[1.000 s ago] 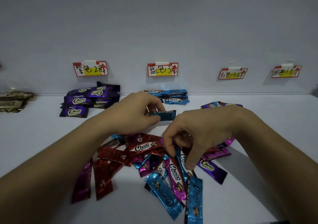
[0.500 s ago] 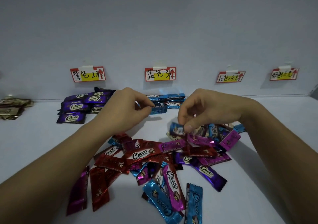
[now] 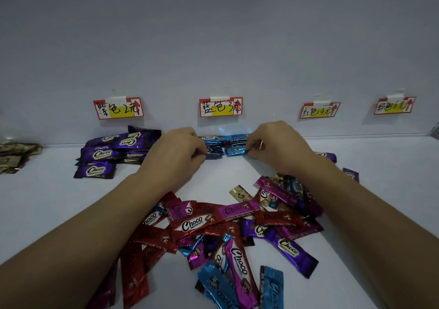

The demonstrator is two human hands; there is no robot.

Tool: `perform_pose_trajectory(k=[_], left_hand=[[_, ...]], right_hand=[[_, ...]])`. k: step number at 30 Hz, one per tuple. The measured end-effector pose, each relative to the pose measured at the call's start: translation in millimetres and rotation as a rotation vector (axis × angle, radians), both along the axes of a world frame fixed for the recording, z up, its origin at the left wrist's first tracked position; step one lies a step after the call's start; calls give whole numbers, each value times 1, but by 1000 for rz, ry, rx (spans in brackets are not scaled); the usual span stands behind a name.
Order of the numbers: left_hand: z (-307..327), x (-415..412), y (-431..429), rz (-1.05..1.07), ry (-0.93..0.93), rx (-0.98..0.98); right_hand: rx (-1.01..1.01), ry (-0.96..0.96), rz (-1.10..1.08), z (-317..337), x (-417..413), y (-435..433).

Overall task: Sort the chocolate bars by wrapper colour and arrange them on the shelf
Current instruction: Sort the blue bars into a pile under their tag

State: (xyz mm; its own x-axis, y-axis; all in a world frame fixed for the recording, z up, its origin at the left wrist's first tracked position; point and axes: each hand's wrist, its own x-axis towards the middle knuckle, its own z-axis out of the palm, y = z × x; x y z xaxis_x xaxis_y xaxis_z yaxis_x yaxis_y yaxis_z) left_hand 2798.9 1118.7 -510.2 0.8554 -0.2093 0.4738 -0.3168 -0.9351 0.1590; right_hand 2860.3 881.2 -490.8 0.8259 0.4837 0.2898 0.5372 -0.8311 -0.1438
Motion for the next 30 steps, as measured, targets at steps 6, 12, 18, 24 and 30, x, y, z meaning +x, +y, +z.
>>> perform_pose_trajectory(k=[6, 12, 18, 24, 30], left_hand=[[1, -3, 0, 24, 112, 52], [18, -25, -20, -215, 216, 23], [13, -37, -41, -411, 454, 87], [17, -40, -43, -410, 476, 40], [20, -39, -45, -414, 470, 132]], right_hand=[[29, 186, 95, 31, -17, -27], [-252, 561, 233, 44, -27, -40], [-248, 601, 157, 41, -24, -41], [-191, 662, 166, 40, -19, -47], [-55, 649, 258, 42, -21, -49]])
